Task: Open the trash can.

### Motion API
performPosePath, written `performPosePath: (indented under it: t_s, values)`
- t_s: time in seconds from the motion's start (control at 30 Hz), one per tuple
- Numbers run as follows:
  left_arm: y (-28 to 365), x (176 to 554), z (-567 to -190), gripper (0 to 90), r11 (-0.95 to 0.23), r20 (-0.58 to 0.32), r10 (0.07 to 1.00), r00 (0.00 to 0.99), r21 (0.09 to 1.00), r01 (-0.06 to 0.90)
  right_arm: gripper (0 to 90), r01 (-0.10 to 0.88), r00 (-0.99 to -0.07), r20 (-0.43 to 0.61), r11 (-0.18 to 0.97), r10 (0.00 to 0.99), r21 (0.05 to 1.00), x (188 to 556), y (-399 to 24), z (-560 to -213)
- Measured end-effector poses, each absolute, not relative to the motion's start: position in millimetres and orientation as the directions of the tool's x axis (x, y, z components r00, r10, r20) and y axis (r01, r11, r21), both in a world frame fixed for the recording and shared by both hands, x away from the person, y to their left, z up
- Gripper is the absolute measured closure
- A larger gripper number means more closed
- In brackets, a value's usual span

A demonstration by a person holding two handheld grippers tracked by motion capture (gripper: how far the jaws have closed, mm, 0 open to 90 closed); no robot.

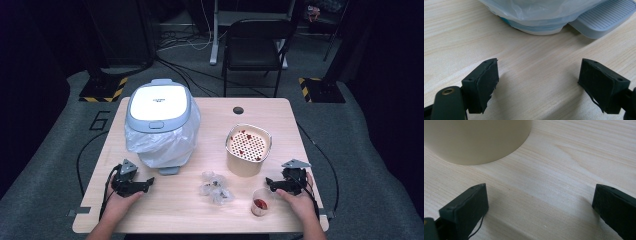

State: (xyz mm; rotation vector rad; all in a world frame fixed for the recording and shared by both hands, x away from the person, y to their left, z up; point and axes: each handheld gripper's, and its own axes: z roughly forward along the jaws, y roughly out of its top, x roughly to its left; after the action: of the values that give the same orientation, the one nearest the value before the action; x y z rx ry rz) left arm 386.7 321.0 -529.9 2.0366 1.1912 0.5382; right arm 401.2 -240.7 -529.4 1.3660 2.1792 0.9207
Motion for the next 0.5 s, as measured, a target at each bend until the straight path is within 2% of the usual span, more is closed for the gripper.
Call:
performPosePath:
  t_s: [0.47,0.5]
  values:
    - [320.2,385.0,-529.5,20.3,-0.299,-0.006,0.888,0.460,0.752,0.587,0.0,0.629,-0.436,0.005,0.301,0.900,0.717,400.2,-240.5,-529.4]
    - [320.7,384.8,-529.3,22.7,-0.300,-0.005,0.887,0.462,0.753,0.586,0.0,0.629,-0.436,0.005,0.301,0.900,0.716,400.3,-240.5,-529.4]
